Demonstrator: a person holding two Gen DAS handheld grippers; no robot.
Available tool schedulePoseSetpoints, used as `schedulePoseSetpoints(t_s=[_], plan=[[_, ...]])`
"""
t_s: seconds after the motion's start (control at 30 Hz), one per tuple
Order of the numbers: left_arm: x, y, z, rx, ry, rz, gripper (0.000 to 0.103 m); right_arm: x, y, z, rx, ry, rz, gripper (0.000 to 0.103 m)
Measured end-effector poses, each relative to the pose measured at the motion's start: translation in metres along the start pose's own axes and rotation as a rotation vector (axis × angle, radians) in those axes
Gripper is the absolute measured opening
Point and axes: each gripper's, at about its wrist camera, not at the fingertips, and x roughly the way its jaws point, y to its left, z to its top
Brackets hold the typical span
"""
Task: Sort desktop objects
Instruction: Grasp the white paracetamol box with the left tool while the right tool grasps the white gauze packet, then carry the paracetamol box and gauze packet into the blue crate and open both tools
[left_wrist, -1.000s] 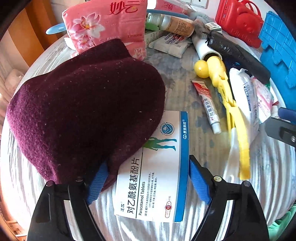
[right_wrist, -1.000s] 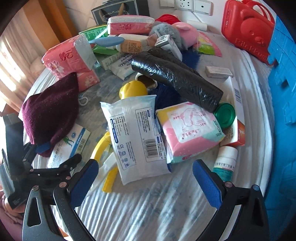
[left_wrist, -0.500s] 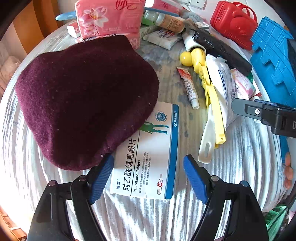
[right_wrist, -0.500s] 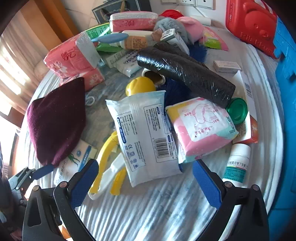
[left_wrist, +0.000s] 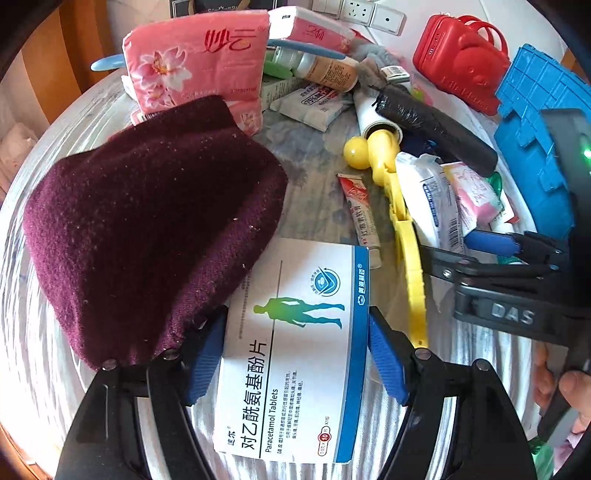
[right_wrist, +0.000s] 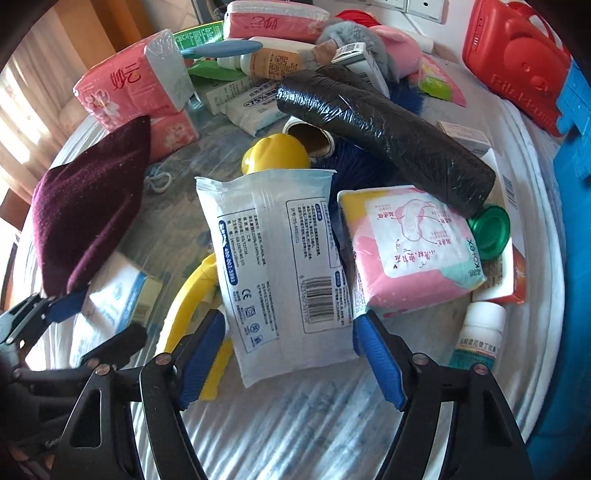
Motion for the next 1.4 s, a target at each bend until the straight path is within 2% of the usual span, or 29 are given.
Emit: schedulePoseSetpoints(t_s=[0.07,0.1,0.13,0.17,0.27,0.53,0.77,1.0,1.23,1.4], plan=[[-0.013,-0.001,-0.001,0.008,-0.031,0.01,0.072,0.006,-0.001,0.004,0.002,-0.01,-0.015,0.072],[-0.015,-0.001,0.001,0.009,-0.045,0.012,0.072,0.007,-0.002,0.007,0.008,-0.014,-0.014,0.058],[-0.02,-0.001,0.002,0.008,-0.059,0.011,0.072,0.007,-0.002,0.008,0.014,-0.014,-0.022,0.055],[-0.025,-0.002,0.003,0.007,-0.072,0.008,0.072,0.005,-0.003,0.008,0.023,-0.018,-0.009,0.046],[-0.032,-0.007,0.011,0.014,-0.107,0.006,0.071,-0.006,-0.002,0.004,0.017,-0.03,0.017,0.038],[-0.067,-0.022,0.028,0.049,-0.239,0.025,0.071,-0.074,0.012,-0.009,-0.02,-0.145,0.041,0.038],[-0.109,-0.035,0.04,0.061,-0.339,0.006,0.071,-0.145,0.008,-0.01,-0.036,-0.284,-0.006,0.038],[-0.161,-0.065,0.053,0.118,-0.477,-0.039,0.071,-0.231,0.0,-0.016,-0.026,-0.476,-0.032,0.038],[-0.218,-0.122,0.068,0.218,-0.609,-0.129,0.071,-0.322,-0.028,-0.038,0.031,-0.646,-0.082,0.038],[-0.254,-0.189,0.077,0.312,-0.673,-0.209,0.071,-0.376,-0.083,-0.063,0.118,-0.712,-0.21,0.039]])
